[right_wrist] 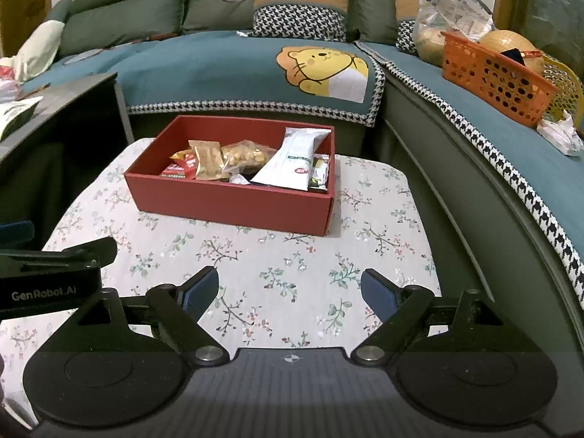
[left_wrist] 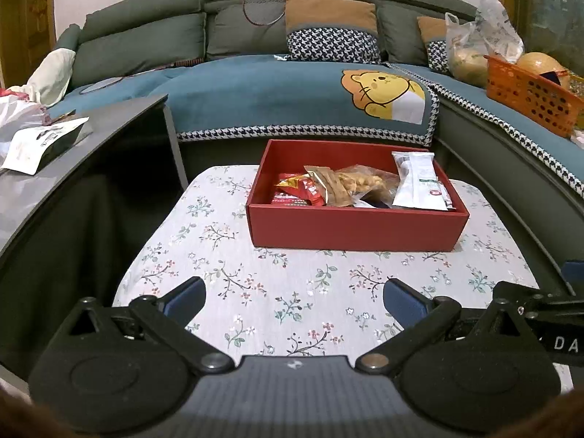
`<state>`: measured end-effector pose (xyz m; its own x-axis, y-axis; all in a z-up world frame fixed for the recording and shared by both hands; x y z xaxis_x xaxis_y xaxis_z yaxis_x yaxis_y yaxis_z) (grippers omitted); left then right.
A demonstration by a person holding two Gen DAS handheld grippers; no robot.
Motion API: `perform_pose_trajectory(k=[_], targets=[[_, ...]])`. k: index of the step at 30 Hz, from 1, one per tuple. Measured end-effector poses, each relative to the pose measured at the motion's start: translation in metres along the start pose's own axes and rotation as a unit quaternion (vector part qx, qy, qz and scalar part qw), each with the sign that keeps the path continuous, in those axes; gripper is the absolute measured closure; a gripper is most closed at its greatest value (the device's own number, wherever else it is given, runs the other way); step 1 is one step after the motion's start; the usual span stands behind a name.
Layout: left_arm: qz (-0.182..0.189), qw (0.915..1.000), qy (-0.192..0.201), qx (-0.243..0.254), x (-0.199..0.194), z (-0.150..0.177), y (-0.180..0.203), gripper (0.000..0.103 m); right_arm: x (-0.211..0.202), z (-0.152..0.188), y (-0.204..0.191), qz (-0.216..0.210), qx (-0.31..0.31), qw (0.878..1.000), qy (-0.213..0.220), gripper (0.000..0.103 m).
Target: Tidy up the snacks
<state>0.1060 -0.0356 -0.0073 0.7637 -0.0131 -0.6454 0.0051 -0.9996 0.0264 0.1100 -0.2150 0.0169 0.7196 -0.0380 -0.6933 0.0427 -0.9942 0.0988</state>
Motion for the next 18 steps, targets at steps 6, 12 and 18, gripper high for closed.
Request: perform_pose_trajectory(k=[6, 12, 18], targets=[[0.002, 1.0000, 0.004, 0.001, -0.008, 0.003, 0.001, 0.000, -0.005, 0.002, -0.001, -0.002, -0.002, 1.000, 0.003, 0.014], [0.000, 1.0000, 0.005, 0.000, -0.012, 0.007, 0.000, 0.000, -0.007, 0.004, -0.001, -0.002, -0.002, 1.000, 0.003, 0.014], [-0.001, 1.0000, 0.007, 0.001, -0.017, 0.010, -0.001, 0.000, -0.010, 0.005, -0.002, -0.005, -0.004, 1.000, 0.004, 0.013]])
Point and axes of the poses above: each gripper's, at about its wrist camera, not at the fingertips, and x roughly the way its jaws point, y to its right, z to its underside, the point moved 7 cm from there along x, roughly the way its jaws point, and after that the axes turned 1 degree about z, right-handed, at the moved point
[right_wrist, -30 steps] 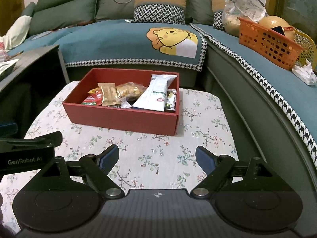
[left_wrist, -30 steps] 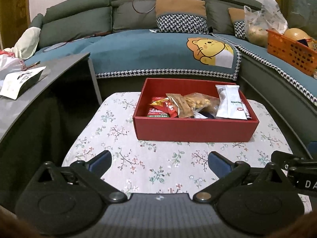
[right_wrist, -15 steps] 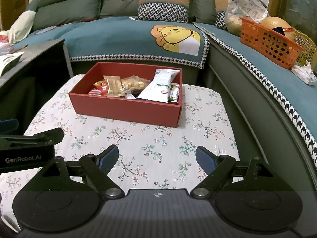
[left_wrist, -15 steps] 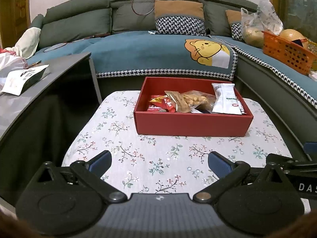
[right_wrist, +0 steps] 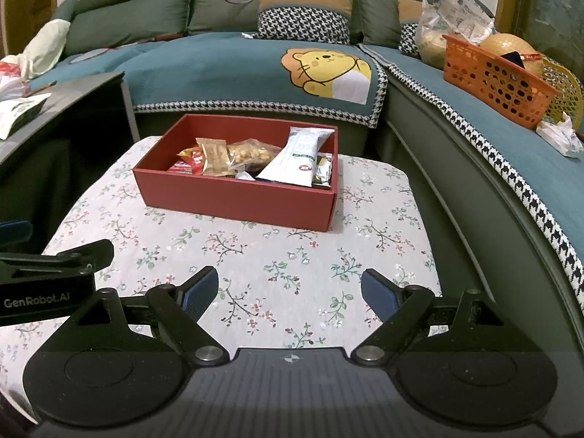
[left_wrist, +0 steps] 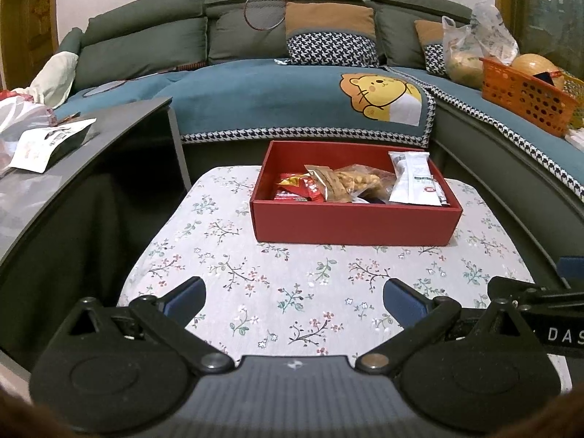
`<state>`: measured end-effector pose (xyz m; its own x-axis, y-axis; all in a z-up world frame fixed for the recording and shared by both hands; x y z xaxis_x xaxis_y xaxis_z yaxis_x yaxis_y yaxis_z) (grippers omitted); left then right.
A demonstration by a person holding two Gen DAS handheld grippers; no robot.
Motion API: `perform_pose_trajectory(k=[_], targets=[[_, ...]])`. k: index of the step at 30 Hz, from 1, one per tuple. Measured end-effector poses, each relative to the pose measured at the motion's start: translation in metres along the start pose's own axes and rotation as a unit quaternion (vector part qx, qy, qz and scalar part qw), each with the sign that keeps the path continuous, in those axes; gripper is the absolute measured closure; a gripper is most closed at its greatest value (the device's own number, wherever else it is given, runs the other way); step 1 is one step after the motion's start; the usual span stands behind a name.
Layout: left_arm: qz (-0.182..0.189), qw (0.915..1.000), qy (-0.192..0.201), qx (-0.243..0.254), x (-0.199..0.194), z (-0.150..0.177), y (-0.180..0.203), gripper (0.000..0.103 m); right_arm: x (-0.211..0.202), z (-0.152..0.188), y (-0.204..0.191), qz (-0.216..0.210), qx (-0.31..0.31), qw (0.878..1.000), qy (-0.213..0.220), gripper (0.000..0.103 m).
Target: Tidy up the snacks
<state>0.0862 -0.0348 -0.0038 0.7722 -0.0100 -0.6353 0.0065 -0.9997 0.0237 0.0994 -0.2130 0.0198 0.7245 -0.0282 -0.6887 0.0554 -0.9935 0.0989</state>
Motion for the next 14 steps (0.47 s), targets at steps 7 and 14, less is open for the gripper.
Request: perform_pose_trajectory(k=[7, 14], targets=[[-0.003, 1.0000, 0.005, -0.002, -0.0049, 0.0011, -0.0003, 0.000, -0.0038, 0.0019, 0.0003, -0.001, -0.001, 1.000, 0.001, 0.013], [-0.001, 1.0000, 0.007, 0.006, -0.0098, 0.0027, 0.0018, 0.000, -0.0043, 0.0006, -0.0005, -0.003, -0.004, 1.000, 0.003, 0.013]])
Point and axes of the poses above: each gripper's, at about its wrist camera, not at the fingertips, and x roughly the way its jaws point, y to its right, z to its underside, the point moved 7 cm from there along x, roughly the way its jaws point, and after that the axes turned 1 degree about z, right-handed, at the moved point
